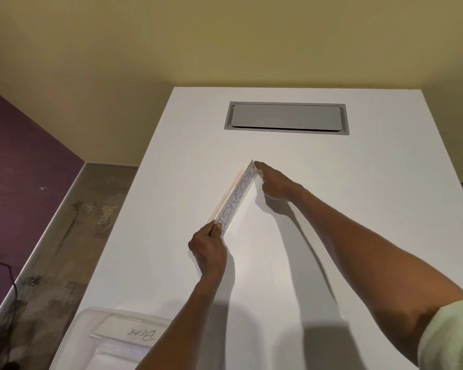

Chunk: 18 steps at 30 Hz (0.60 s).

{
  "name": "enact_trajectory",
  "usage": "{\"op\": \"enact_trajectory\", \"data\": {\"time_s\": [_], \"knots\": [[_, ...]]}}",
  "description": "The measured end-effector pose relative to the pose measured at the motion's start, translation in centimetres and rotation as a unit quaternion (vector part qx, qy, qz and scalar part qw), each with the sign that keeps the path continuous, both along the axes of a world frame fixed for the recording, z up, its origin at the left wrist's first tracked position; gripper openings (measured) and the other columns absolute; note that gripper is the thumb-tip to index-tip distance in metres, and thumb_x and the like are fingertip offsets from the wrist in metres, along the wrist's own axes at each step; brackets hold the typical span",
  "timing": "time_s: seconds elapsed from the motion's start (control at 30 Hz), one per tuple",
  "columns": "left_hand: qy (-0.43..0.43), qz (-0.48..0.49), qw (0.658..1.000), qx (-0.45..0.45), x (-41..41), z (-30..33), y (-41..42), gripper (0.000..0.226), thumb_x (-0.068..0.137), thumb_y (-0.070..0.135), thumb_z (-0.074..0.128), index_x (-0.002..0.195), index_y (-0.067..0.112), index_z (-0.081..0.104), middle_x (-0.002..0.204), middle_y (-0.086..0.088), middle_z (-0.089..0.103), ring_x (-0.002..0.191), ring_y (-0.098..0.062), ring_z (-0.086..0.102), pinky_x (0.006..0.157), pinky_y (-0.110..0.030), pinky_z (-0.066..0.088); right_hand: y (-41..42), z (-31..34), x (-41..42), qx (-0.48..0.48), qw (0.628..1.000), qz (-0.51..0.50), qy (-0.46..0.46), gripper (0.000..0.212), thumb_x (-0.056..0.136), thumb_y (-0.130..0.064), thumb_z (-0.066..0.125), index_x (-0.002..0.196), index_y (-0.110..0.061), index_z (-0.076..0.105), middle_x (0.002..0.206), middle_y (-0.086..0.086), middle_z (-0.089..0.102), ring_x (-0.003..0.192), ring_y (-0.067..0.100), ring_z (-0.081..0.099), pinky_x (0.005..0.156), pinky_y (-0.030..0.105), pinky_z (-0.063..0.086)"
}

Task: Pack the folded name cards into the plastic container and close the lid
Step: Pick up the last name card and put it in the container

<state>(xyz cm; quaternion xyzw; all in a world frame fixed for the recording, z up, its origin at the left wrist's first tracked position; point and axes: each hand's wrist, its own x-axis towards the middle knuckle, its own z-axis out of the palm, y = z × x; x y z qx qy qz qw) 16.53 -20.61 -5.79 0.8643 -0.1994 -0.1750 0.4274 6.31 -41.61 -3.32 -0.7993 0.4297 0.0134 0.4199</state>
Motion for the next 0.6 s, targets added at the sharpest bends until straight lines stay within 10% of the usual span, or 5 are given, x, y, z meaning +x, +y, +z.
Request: {"op": "enact_trajectory", "data": {"time_s": [0.4,0.6], "knots": [[0.119,0.004,0.990,-0.069,-1.5,2.1,-0.6,0.024,0.090,0.010,0.060,0.068,0.007,0.068,0.054,0.002,0.059,0.050,-0.014,0.048,0.050,-0.021,0.041,-0.3,1.5,-2.8,-0.065,0.990,-0.108,-0.067,0.054,0.084,0.004,0.041,0.135,-0.011,0.048,0.137,0.012,0.049,0.126,0.028,0.046,0.107,0.041,0.037],[0.318,0.023,0.946,-0.058,-3.9,4.0,0.1,0.025,0.090,0.003,0.061,0.065,0.001,0.062,0.058,-0.009,0.054,0.041,-0.013,0.047,0.045,-0.017,0.039,0.1,3.3,-4.8,-0.146,0.980,-0.127,-0.041,0.010,0.078,0.003,0.047,0.081,0.010,0.054,0.088,0.028,0.058,0.084,0.039,0.054,0.077,0.044,0.047]]}}
